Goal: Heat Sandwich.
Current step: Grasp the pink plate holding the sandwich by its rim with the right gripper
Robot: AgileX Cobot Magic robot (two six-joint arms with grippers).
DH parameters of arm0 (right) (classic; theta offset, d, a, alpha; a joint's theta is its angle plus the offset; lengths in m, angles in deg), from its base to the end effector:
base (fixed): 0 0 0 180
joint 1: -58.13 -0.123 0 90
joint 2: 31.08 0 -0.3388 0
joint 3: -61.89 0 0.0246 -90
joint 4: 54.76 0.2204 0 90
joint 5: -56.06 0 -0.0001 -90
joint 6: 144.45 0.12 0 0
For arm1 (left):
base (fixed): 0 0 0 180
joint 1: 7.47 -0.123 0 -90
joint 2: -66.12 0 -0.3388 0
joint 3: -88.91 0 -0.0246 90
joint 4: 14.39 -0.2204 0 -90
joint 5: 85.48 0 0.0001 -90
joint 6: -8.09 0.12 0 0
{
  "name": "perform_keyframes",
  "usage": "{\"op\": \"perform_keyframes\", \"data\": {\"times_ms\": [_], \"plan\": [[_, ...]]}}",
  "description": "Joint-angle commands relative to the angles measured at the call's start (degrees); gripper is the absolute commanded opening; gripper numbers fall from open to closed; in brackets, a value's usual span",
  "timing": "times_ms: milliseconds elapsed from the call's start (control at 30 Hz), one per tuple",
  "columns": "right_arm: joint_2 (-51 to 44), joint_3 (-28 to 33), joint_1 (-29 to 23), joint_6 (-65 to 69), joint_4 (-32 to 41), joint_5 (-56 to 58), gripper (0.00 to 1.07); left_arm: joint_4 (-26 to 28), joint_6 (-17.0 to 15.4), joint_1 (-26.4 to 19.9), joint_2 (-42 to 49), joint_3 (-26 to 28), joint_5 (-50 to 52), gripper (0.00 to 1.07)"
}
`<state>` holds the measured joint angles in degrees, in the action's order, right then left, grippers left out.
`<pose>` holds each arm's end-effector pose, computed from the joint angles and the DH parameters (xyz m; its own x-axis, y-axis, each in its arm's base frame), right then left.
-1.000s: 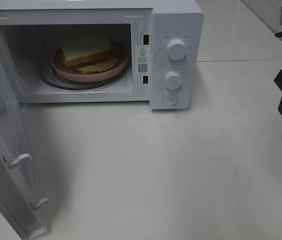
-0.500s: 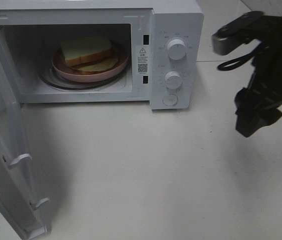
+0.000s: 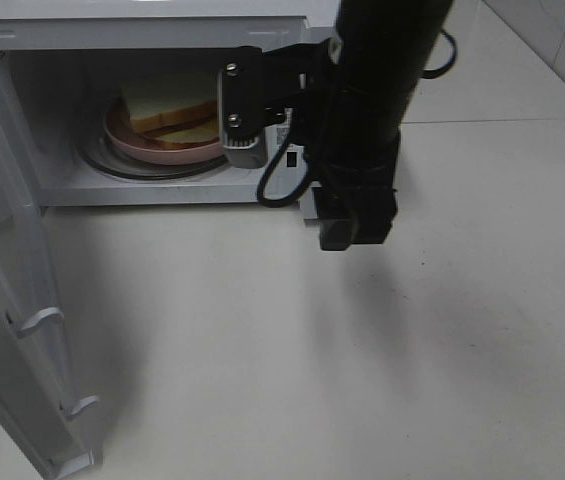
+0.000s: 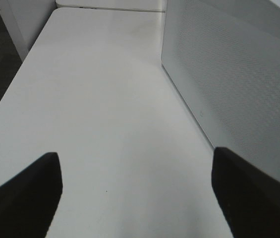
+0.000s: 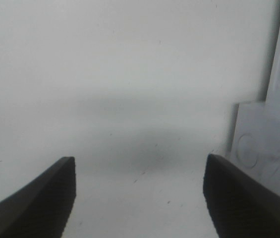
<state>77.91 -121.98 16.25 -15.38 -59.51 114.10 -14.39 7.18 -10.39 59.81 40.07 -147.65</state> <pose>0.2768 0.2368 0.2951 0.0985 -0.9879 -0.1194 -0.9597 -0.0626 -0.2739 -0.0633 -0.0032 0.2512 -0.4575 -0.0392 -0.8883 -0.0582 0.9982 -0.0141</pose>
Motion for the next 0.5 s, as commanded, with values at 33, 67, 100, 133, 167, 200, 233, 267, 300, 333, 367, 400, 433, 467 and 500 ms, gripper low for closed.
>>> {"op": "perform_keyframes", "data": {"times_ms": [33, 67, 100, 133, 167, 200, 233, 267, 300, 333, 367, 400, 433, 467, 500], "plan": [[3.3, -4.3, -1.3, -4.6, 0.1, 1.4, 0.71, 0.3, -0.1, -0.2, 0.3, -0.1, 1.0, 0.78], [5.7, -7.9, -2.0, -5.6, 0.4, 1.7, 0.71, 0.3, -0.1, -0.2, 0.3, -0.1, 1.0, 0.78], [7.0, -9.9, -2.2, -5.6, 0.6, 1.7, 0.7, 0.3, -0.1, -0.2, 0.3, -0.1, 1.0, 0.78], [8.3, -11.3, -2.2, -5.6, 0.6, 1.5, 0.7, 0.3, -0.1, -0.2, 0.3, -0.1, 1.0, 0.78], [9.2, -13.1, -2.3, -5.5, 0.7, 1.4, 0.69, 0.3, -0.1, -0.2, 0.3, -0.1, 1.0, 0.78], [11.5, -16.0, -2.3, -5.4, 1.5, 1.4, 0.68, 0.3, -0.1, -0.2, 0.3, -0.1, 1.0, 0.78], [11.5, -16.0, -2.3, -5.4, 1.5, 1.4, 0.68, 0.3, -0.1, -0.2, 0.3, -0.1, 1.0, 0.78], [12.7, -17.3, -2.3, -5.4, 2.2, 1.4, 0.66, 0.3, -0.1, -0.2, 0.3, -0.1, 1.0, 0.78], [13.8, -18.2, -2.3, -5.4, 2.6, 1.3, 0.65, 0.3, -0.1, -0.2, 0.3, -0.1, 1.0, 0.78], [14.7, -19.1, -2.3, -5.4, 3.3, 1.1, 0.64, 0.3, -0.1, -0.2, 0.3, -0.1, 1.0, 0.78], [16.4, -20.5, -2.9, -5.4, 3.6, -0.1, 0.63, 0.3, -0.1, -0.2, 0.3, -0.1, 1.0, 0.78], [16.4, -20.5, -2.9, -5.4, 3.6, -0.1, 0.63, 0.3, -0.1, -0.2, 0.3, -0.1, 1.0, 0.78], [17.1, -21.0, -3.0, -5.4, 3.5, -0.9, 0.62, 0.3, -0.1, -0.2, 0.3, -0.1, 1.0, 0.78], [17.8, -21.4, -3.0, -5.4, 3.5, -2.0, 0.61, 0.3, -0.1, -0.2, 0.3, -0.1, 1.0, 0.78], [18.3, -21.8, -3.0, -5.4, 3.6, -3.1, 0.6, 0.3, -0.1, -0.2, 0.3, -0.1, 1.0, 0.78]]}}
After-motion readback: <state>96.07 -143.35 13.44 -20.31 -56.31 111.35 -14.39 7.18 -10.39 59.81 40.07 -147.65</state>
